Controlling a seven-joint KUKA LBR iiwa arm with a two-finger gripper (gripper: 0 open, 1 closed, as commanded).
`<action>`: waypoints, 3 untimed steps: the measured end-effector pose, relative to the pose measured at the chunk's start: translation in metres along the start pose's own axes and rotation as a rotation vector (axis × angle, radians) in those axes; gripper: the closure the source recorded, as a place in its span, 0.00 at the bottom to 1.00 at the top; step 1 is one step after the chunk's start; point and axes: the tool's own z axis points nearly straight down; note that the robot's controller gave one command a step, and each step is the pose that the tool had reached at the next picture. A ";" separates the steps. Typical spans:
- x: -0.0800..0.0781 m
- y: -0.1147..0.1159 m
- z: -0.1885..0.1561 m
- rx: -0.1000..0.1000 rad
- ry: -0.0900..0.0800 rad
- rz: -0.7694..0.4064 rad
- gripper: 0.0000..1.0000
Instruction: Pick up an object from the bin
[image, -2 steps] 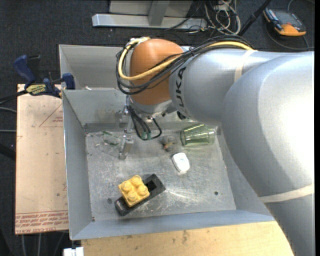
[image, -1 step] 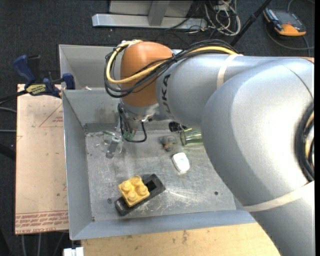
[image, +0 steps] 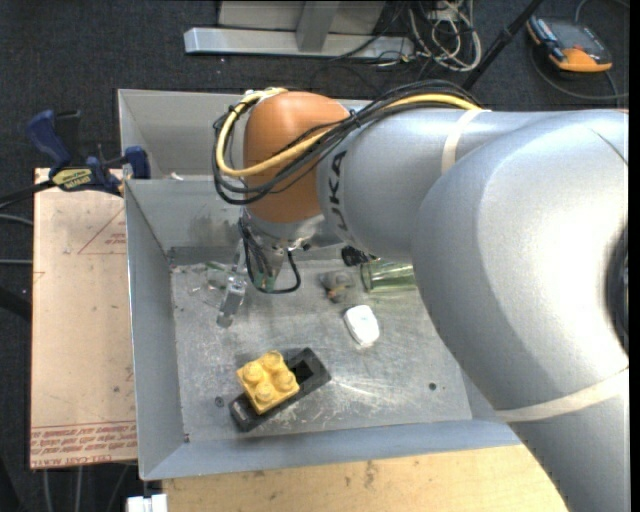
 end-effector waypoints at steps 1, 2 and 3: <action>-0.002 -0.001 0.031 -0.002 -0.002 0.132 0.00; 0.005 0.000 0.040 -0.010 -0.005 0.127 1.00; 0.005 0.000 0.040 -0.010 -0.005 0.127 1.00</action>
Offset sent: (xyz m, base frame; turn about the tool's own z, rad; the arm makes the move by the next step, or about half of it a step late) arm -0.0083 -0.0026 -0.0477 0.1277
